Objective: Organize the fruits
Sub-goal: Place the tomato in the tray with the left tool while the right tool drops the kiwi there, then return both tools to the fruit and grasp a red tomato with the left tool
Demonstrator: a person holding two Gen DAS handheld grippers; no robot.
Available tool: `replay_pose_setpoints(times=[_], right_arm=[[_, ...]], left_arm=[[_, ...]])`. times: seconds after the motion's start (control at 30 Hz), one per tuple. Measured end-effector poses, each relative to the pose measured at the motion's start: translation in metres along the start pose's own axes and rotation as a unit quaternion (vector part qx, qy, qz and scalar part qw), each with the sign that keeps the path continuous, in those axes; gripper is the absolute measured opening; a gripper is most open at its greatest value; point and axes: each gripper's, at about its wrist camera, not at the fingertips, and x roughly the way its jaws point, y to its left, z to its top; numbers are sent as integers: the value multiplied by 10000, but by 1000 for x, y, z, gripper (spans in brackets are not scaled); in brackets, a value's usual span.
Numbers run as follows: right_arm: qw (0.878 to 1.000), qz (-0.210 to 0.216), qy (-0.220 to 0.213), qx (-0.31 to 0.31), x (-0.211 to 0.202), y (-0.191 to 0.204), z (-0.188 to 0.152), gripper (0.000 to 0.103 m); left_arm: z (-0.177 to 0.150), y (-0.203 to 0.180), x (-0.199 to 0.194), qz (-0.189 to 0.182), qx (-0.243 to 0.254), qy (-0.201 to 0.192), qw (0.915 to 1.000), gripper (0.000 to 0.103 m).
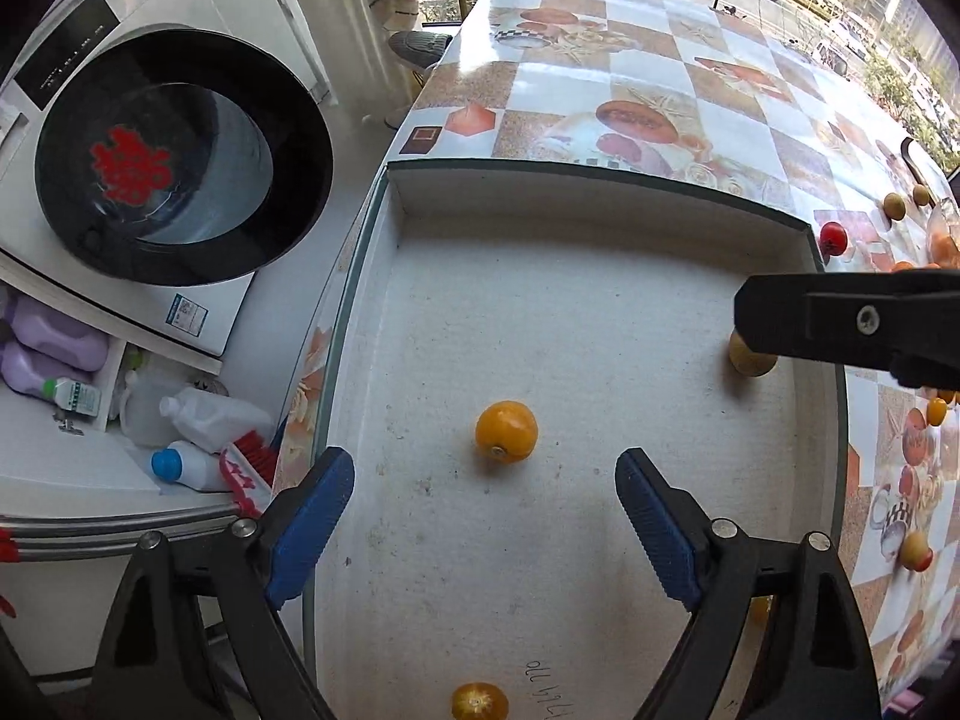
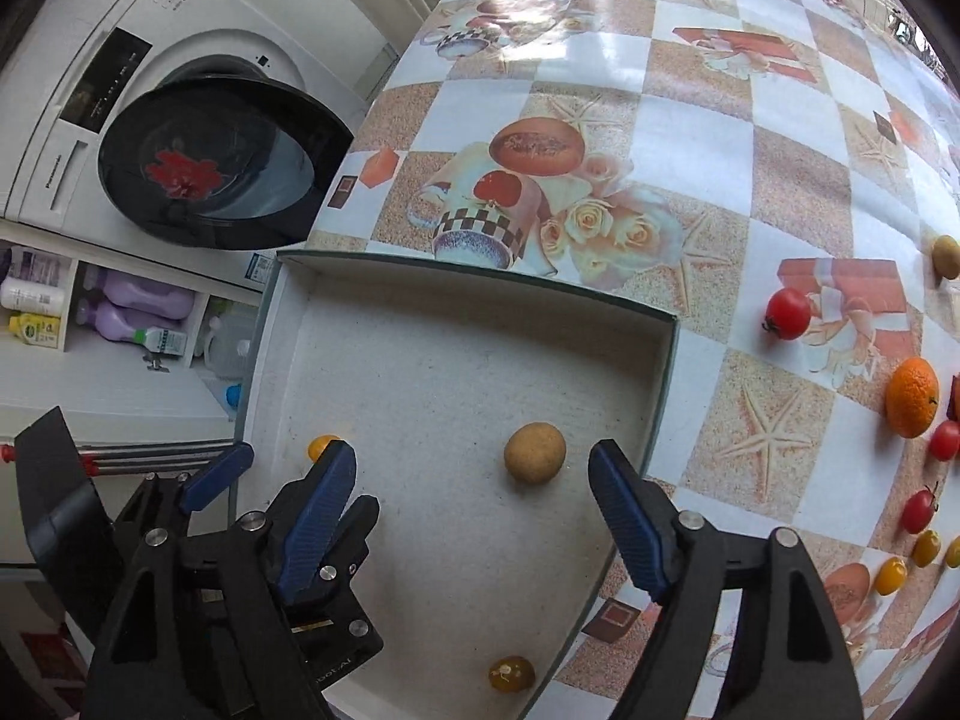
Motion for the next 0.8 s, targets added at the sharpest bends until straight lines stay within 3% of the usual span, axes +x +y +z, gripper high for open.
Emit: replay_pose_setpoints(times=[0.17, 0.37, 0.6, 0.8], right_arm=[[9990, -178, -188, 360, -28, -30, -15, 83], [9944, -467, -203, 931, -58, -94, -57, 84], [9813, -838, -174, 1725, -83, -168, -109, 84], [9693, -1153, -202, 2160, -100, -221, -135, 84]], left_arm=[[7, -22, -17, -47, 252, -112, 9996, 90], [27, -65, -41, -206, 621, -313, 9974, 90], [57, -128, -63, -471, 1140, -542, 9909, 90], [85, -171, -59, -557, 1397, -636, 9866, 90]])
